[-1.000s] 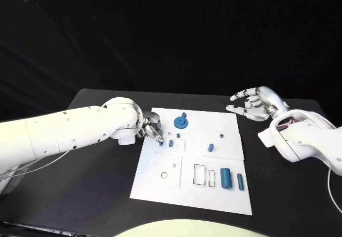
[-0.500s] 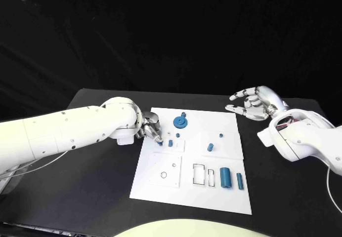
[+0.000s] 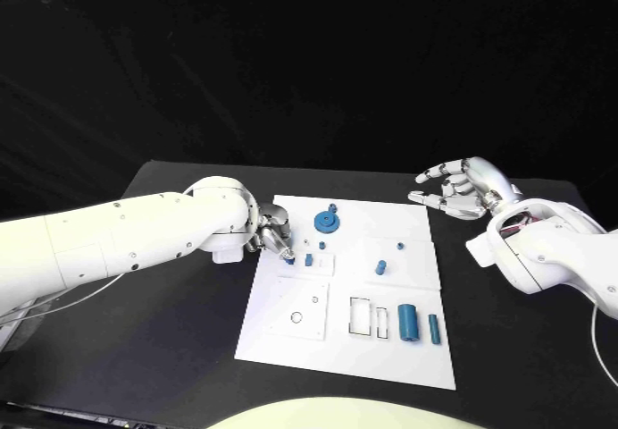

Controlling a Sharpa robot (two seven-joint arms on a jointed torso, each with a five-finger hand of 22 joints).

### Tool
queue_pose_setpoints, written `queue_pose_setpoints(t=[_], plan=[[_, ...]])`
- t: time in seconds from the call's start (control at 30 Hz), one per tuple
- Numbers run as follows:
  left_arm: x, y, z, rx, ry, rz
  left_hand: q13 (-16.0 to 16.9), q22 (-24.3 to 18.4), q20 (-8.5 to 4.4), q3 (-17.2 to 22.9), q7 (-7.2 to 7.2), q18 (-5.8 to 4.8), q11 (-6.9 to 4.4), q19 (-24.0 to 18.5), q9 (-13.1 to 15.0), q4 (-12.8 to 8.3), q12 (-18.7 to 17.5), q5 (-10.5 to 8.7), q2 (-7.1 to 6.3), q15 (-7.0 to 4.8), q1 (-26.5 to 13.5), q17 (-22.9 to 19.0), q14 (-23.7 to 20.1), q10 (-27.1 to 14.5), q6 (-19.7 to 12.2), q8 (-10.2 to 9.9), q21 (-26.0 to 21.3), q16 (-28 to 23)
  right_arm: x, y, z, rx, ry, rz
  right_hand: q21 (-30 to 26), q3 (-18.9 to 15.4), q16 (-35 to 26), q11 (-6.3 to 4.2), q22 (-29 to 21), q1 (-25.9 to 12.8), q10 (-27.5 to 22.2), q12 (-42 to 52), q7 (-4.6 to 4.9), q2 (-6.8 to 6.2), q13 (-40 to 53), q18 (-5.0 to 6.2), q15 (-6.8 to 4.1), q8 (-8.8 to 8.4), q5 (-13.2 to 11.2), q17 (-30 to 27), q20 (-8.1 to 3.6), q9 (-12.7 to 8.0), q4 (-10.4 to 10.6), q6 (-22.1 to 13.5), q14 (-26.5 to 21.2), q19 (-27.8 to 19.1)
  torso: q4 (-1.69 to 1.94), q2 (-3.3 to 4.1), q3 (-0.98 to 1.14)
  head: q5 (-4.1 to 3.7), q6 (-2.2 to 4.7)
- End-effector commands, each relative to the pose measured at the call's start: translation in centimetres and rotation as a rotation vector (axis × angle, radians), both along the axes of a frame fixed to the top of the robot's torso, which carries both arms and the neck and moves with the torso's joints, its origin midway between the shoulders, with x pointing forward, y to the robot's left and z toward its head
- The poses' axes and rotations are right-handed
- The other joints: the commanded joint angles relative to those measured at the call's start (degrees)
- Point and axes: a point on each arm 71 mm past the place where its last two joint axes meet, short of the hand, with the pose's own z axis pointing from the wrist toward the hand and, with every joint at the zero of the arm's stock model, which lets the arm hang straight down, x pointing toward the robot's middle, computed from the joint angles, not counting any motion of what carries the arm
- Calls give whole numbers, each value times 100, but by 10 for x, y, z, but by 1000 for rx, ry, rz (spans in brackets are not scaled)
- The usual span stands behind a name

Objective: Assemble the parts on the task board

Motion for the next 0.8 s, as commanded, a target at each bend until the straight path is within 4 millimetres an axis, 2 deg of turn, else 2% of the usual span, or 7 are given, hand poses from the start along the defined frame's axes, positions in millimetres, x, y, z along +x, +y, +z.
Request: queue_pose_setpoints(t=[0.03,0.2,0.8], plan=[[-1,-1,-2,12,16,-12,-6,-4,-22,911,-16,-98,-20,28,8,-900,5,20,64,-42,7,796,407,37,29,23,19,33,-1,2,-1,-3,4,18,-12,-14,-21,9,941,-59,-26,-17,-13,7,19,110,-54,37,32,539,-19,-8,-2,-37,350,-32,0,4,5,2,9],[-1,-2,-3,12,22,-14,-9,-2,-22,911,-16,-98,-21,30,7,-901,2,25,64,-42,4,800,408,38,31,22,20,34,-1,2,-1,-3,5,19,-12,-14,-21,9,941,-59,-26,-17,-13,7,19,110,-54,37,32,539,-19,-8,-2,-37,350,-32,-7,5,5,10,18],[0,-6,-6,0,42,-13,90,8,-24,854,-34,-102,-31,34,6,-837,65,-10,104,-46,-113,864,425,124,69,23,20,65,-1,3,-1,-6,8,22,-8,-8,-27,8,944,-57,-32,-26,-14,12,11,109,-54,44,32,532,-20,-10,-7,-39,348,-28,-5,5,5,-5,-19]])
